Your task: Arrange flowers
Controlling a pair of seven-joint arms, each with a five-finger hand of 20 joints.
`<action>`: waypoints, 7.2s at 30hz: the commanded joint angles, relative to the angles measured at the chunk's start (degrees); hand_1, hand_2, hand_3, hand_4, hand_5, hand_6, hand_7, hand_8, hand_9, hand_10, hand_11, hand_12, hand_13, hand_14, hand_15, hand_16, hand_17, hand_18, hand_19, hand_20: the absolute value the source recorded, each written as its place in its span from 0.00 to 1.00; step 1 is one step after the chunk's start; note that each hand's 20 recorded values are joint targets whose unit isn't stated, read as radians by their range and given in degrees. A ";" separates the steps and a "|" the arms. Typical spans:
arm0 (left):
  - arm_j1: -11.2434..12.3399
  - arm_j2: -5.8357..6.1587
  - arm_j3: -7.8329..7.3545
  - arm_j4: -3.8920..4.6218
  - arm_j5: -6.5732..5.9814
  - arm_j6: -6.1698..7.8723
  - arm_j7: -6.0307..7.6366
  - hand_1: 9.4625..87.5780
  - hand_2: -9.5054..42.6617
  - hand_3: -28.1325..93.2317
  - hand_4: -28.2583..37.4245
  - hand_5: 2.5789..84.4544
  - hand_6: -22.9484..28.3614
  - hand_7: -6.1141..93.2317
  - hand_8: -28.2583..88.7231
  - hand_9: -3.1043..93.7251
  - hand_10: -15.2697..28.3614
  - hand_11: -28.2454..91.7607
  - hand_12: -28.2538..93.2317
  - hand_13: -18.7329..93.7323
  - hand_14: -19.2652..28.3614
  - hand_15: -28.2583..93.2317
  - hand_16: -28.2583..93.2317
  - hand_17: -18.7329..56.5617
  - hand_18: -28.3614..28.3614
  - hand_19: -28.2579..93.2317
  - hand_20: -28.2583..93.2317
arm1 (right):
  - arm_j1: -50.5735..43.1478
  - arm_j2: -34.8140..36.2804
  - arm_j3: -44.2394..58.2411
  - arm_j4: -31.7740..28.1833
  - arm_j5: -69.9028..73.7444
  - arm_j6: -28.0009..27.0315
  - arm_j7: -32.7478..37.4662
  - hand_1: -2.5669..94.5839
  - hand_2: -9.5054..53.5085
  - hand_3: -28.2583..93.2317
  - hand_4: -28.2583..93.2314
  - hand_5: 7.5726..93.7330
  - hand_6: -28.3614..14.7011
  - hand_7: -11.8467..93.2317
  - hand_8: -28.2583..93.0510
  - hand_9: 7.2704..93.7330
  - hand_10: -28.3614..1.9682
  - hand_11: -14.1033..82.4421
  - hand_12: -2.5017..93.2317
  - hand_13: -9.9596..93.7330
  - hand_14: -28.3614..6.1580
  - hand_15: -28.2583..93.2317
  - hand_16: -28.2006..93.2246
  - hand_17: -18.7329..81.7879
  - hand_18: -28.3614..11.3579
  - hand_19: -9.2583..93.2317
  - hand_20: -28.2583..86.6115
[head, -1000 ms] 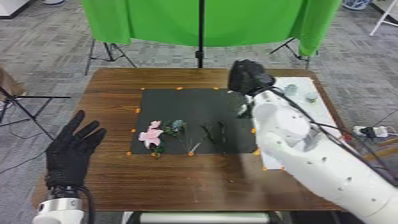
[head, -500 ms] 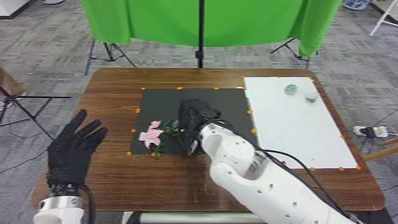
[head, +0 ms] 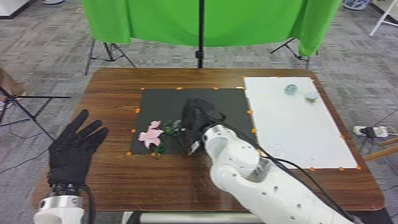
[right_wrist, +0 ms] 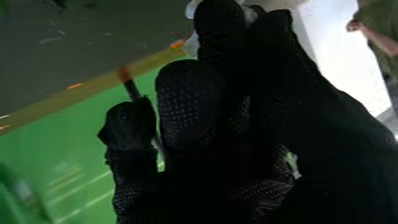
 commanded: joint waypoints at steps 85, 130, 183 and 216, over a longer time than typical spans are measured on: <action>0.11 0.74 2.17 0.60 -1.06 0.06 3.56 0.20 0.35 0.85 0.07 0.38 0.60 0.19 0.16 0.37 0.80 0.47 0.35 0.38 0.94 0.71 0.17 0.13 0.91 0.64 0.46 | 13.24 22.77 5.34 24.28 3.20 -3.75 14.75 0.66 0.00 0.73 0.00 0.93 0.77 0.26 0.24 1.00 0.83 0.29 0.35 0.84 0.77 0.77 0.42 0.51 0.20 1.00 0.71; -0.92 -0.86 0.91 0.58 0.44 -1.18 -0.35 0.20 0.35 0.84 0.08 0.38 0.61 0.19 0.16 0.37 0.80 0.47 0.34 0.38 0.94 0.71 0.17 0.13 0.91 0.64 0.46 | 9.42 9.61 -4.16 5.53 -7.22 -4.80 -0.83 0.50 0.00 0.84 0.00 0.77 0.74 0.24 0.19 0.87 0.67 0.44 0.34 0.70 0.55 0.88 0.37 0.44 0.19 1.00 0.67; -3.60 -0.22 2.57 1.84 0.36 -1.94 -0.66 0.20 0.35 0.85 0.08 0.38 0.61 0.19 0.16 0.37 0.80 0.47 0.34 0.38 0.94 0.71 0.17 0.13 0.91 0.63 0.46 | 15.88 18.42 6.59 27.21 -4.14 -16.73 5.46 0.39 0.00 0.89 0.00 0.45 0.78 0.26 0.12 0.52 0.55 0.29 0.16 0.58 0.48 0.82 0.28 0.38 0.18 0.98 0.67; -1.87 -0.87 1.59 1.17 0.26 -1.53 -0.25 0.20 0.35 0.84 0.08 0.38 0.61 0.19 0.16 0.37 0.81 0.47 0.34 0.38 0.94 0.71 0.17 0.13 0.90 0.64 0.46 | -5.58 13.28 6.62 -2.40 -2.90 0.63 6.37 0.62 0.00 0.82 0.00 0.91 0.69 0.29 0.26 1.00 0.78 0.28 0.36 0.86 0.74 0.79 0.41 0.57 0.22 1.00 0.71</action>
